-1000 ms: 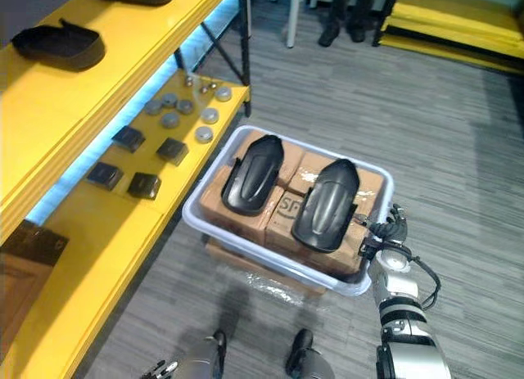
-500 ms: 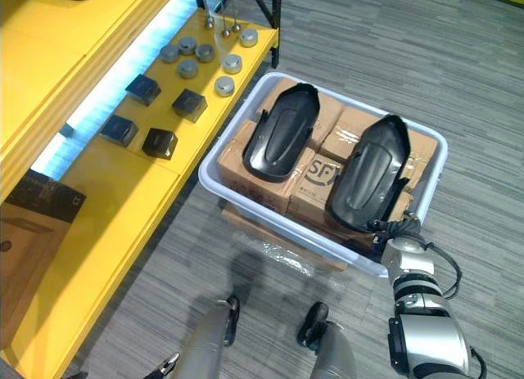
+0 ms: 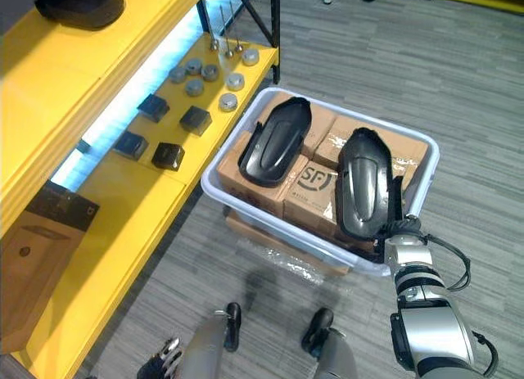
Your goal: Walk over and take plastic housings, then place them on the shelf
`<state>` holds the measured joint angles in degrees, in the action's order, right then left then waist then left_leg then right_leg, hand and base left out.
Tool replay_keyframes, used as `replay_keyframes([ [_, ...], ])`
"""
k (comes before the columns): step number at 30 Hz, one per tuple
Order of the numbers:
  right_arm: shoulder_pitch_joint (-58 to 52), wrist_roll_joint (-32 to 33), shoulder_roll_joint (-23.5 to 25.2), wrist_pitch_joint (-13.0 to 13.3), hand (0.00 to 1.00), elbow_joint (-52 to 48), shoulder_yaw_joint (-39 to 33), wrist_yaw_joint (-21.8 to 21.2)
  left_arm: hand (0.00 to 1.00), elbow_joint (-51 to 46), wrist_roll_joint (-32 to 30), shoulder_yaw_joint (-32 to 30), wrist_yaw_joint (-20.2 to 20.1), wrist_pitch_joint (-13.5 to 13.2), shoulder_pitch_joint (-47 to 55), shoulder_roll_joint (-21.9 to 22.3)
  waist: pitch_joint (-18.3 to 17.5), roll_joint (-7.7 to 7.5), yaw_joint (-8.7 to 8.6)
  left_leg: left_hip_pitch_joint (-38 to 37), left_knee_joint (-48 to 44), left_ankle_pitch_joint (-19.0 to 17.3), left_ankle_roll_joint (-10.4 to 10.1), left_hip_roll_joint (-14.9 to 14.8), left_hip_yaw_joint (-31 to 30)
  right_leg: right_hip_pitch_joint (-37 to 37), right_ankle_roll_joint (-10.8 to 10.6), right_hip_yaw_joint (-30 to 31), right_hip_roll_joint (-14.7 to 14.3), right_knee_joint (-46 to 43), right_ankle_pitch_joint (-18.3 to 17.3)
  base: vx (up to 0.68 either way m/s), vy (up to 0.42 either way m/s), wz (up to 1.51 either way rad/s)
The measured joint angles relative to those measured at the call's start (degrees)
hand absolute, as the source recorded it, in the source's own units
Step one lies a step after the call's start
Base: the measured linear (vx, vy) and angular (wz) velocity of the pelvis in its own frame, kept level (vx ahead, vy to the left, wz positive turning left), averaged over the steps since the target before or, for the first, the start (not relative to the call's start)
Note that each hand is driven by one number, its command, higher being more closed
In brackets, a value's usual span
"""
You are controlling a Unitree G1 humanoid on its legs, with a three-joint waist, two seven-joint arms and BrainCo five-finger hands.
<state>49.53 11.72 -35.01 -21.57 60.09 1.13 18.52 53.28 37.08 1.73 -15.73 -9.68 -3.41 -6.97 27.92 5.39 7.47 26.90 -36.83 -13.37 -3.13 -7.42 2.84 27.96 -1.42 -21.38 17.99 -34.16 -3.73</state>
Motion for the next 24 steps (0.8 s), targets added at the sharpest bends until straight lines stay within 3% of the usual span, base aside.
replay_keyframes([
  [4, -0.1, -4.4, -1.1, -0.1, 1.0, -3.0, -1.3, -1.9, 0.0, -5.7, 1.4, 2.8, 1.7, 3.1, 1.6, -1.6, 0.1, -0.11, -1.92, -7.9, 4.8, 0.8, -0.4, -0.4, 0.4, -7.7, 0.5, -0.8, -1.5, 4.5, 0.9, 0.14, 0.011, -0.04],
  [6, 0.0, -8.3, -3.5, -0.8, 1.0, -5.7, -2.9, -3.2, 0.0, -16.9, 5.0, 4.8, 1.1, 6.4, 4.2, -2.9, 0.1, -0.25, -2.29, -13.7, 10.2, 2.3, -0.7, 0.0, 0.7, -13.1, -0.1, -1.4, -2.3, 8.6, 1.7, 0.12, 0.005, 0.06],
  [9, -0.4, -12.5, -4.4, -1.4, 1.0, -10.0, -3.1, -6.4, 0.0, -25.8, 8.3, 6.4, -0.3, 9.4, 4.2, -2.7, -1.1, -0.68, -2.87, -20.1, 17.2, 4.5, -0.9, 0.1, 1.7, -18.4, -0.4, -1.7, -4.0, 14.3, 3.5, 0.12, 0.013, -0.1],
  [15, -4.6, -18.7, -3.2, -1.5, 1.0, -13.6, -2.1, -12.7, 0.0, -31.2, 11.7, 8.6, -0.8, 17.5, 4.3, -2.9, -5.7, -2.53, -3.61, -24.7, 23.3, 5.9, -1.5, -0.6, 2.5, -22.7, -0.7, -2.2, -6.6, 21.1, 5.4, 0.11, -0.023, -0.07],
  [18, -6.7, -22.2, -1.7, -1.1, 1.0, -18.4, -0.2, -14.1, 0.0, -32.7, 16.3, 9.9, -0.8, 22.4, 4.1, -2.8, -7.8, -2.84, -3.57, -26.4, 25.9, 7.1, -1.5, -0.7, 3.2, -24.1, -0.7, -2.1, -7.4, 23.8, 6.3, 0.08, -0.023, -0.08],
  [20, -7.3, -24.7, 0.1, 0.7, 1.0, -22.4, 0.5, -14.0, 0.0, -33.6, 19.6, 10.5, -0.8, 25.4, 3.8, -2.9, -9.5, -2.85, -3.73, -26.8, 26.9, 7.7, -1.5, -0.6, 3.4, -24.4, -0.8, -1.9, -7.8, 25.4, 6.9, 0.07, -0.02, -0.09],
  [22, -9.1, -26.9, 2.0, 4.6, 1.0, -29.1, 2.8, -12.8, 0.0, -33.8, 25.0, 11.6, -0.8, 30.4, 2.0, -2.8, -10.9, -2.97, -3.69, -28.0, 27.5, 8.8, -1.3, -0.5, 3.4, -26.4, -0.8, -2.0, -8.3, 27.8, 7.7, 0.06, -0.029, -0.04],
  [23, -9.3, -27.1, 2.6, 5.8, 1.0, -30.7, 3.6, -11.9, 0.0, -33.9, 26.5, 12.0, -0.8, 31.6, 1.6, -2.8, -11.3, -3.0, -3.72, -28.2, 27.7, 8.9, -1.4, -0.6, 3.4, -26.6, -0.8, -2.0, -8.4, 28.1, 7.8, 0.05, -0.023, -0.02],
  [24, -9.4, -28.6, 3.9, 9.2, 1.0, -33.5, 4.7, -10.1, 0.0, -33.9, 29.2, 13.2, -0.7, 33.5, 0.6, -2.8, -12.3, -3.03, -3.82, -28.4, 28.3, 9.2, -1.5, -0.7, 3.4, -27.1, -0.8, -2.1, -8.7, 29.1, 8.2, 0.04, -0.018, 0.0],
])
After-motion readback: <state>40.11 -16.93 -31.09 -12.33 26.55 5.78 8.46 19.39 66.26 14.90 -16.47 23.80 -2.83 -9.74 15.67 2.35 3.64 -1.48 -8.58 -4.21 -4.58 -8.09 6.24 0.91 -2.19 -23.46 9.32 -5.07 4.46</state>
